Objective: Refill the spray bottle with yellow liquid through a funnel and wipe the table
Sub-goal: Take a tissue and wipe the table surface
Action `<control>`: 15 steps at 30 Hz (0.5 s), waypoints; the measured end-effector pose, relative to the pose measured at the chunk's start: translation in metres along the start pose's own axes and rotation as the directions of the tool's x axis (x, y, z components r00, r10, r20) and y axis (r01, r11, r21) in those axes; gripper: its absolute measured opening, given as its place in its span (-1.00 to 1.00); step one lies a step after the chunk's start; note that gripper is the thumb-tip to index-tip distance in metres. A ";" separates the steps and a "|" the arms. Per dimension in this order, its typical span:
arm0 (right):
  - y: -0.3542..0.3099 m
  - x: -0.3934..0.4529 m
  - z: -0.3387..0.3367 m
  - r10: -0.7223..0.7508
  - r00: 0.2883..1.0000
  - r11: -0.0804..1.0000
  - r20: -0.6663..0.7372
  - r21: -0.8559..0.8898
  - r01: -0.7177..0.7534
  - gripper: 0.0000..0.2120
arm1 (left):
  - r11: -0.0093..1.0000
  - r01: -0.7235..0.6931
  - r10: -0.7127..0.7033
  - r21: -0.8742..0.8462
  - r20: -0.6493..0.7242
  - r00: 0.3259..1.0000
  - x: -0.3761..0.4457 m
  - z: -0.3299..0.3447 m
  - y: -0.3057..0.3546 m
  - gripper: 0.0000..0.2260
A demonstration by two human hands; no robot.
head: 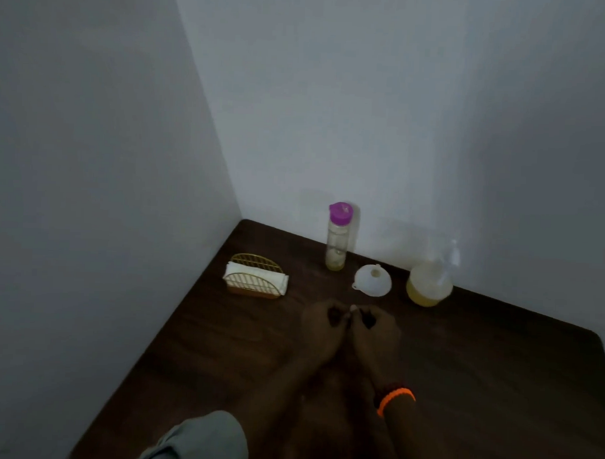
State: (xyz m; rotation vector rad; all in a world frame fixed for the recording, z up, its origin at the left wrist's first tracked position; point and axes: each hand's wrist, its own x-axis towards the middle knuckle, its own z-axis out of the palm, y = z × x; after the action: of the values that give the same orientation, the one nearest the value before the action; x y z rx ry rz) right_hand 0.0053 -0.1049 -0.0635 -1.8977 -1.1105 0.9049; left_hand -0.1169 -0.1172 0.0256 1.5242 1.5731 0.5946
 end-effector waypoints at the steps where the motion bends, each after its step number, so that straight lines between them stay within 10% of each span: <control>1: -0.008 -0.002 0.013 -0.014 0.999 1.000 0.030 0.004 0.014 -0.85 | 1.000 0.025 -0.025 0.005 -0.030 0.999 0.006 -0.008 -0.014 -0.81; 11: -0.056 0.028 0.121 -0.136 0.973 0.980 0.185 -0.120 0.160 -0.84 | 0.950 0.152 -0.233 -0.272 -0.296 0.926 0.054 -0.129 -0.152 -0.94; 15: -0.060 0.051 0.140 -0.128 0.961 0.972 0.244 -0.163 0.170 -0.79 | 0.981 0.153 -0.187 -0.118 -0.394 0.900 0.089 -0.163 -0.191 -0.92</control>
State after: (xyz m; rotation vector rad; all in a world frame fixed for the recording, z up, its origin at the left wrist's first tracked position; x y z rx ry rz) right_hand -0.1164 -0.0032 -0.0880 -1.8550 -1.5026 0.9860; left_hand -0.3491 -0.0236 -0.0647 1.2337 1.9424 0.9064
